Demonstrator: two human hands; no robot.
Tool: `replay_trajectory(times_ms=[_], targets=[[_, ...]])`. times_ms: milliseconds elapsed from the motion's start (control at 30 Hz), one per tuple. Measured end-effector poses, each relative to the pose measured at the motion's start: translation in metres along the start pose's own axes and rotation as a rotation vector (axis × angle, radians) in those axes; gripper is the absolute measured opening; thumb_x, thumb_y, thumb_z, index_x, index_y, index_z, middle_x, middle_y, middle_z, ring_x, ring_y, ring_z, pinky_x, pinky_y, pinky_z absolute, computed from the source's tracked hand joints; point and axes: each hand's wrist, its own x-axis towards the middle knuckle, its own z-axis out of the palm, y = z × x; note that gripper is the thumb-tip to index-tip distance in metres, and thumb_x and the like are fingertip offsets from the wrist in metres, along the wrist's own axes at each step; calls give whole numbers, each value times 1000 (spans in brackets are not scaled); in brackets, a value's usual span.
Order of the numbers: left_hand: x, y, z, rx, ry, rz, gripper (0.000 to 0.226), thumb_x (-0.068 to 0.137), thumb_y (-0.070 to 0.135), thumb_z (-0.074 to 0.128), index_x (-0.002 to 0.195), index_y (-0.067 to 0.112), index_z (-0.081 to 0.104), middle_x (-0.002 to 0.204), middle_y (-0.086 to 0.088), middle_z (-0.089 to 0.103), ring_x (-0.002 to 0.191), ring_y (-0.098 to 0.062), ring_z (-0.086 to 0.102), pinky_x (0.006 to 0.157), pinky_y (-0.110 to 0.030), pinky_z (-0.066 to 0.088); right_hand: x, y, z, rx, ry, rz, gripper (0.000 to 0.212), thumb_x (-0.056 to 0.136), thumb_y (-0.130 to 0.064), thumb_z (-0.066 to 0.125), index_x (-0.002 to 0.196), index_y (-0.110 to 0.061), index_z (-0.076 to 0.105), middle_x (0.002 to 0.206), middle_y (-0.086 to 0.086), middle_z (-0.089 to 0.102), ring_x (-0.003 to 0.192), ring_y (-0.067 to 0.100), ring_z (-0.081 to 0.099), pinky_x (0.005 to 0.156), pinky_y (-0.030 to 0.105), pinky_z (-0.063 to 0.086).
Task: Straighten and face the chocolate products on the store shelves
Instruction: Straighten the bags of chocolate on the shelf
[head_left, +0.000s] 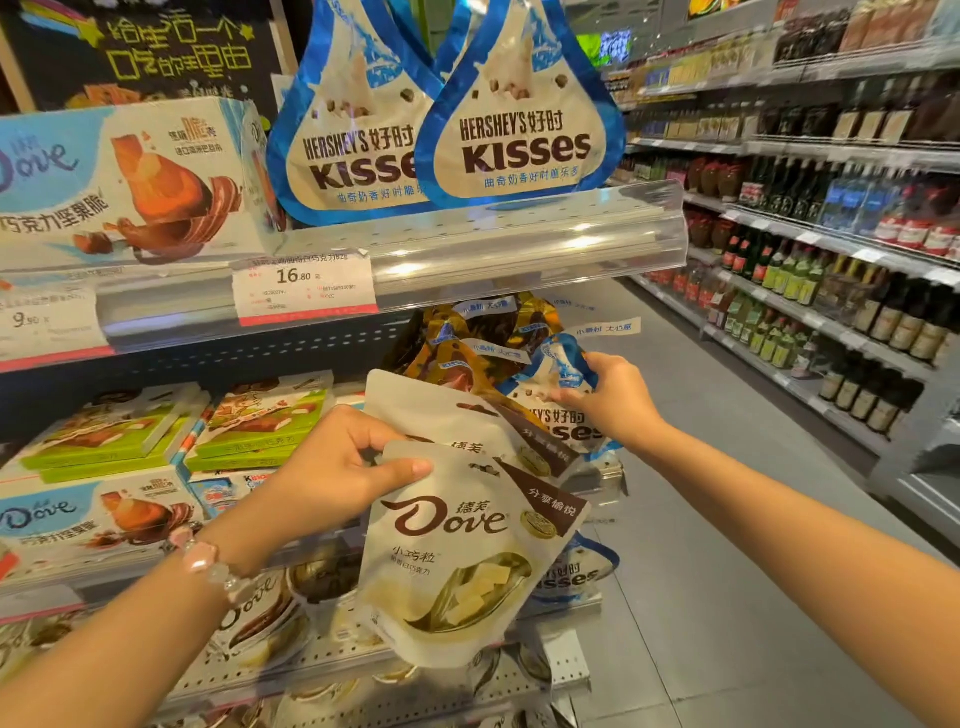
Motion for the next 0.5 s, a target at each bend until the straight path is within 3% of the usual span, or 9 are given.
replay_trajectory(times_ms=[133,233,400,500], targets=[[1,-4,-2,14,-16,29,11,80,4,66,78,10,76,81,2,75,79,-11,71,67,-17,54,-8,1,-11,-59,138,-76,24,80,-31,72,86,-11,59,89,5,65,72,14,55,55,26,36],[4,-4,-3,37,-26,21,11,81,6,66,78,10,76,82,3,75,82,-12,70,69,-18,54,-17,-2,-25,-123,230,-105,27,80,-32,70,75,-15,51,75,-3,57,58,4,45,47,25,29],[11,1,-8,76,-38,62,10,80,7,67,74,5,75,77,-2,75,76,-13,71,67,-20,55,-39,-11,-51,-181,349,-155,28,81,-33,69,72,-17,47,74,-4,61,63,16,55,46,28,32],[16,5,-10,57,-25,67,11,80,3,66,72,2,74,74,-7,74,63,-10,69,52,-12,50,-49,-22,-70,-168,351,-189,25,80,-31,69,81,-11,56,81,-1,67,69,19,60,54,36,46]])
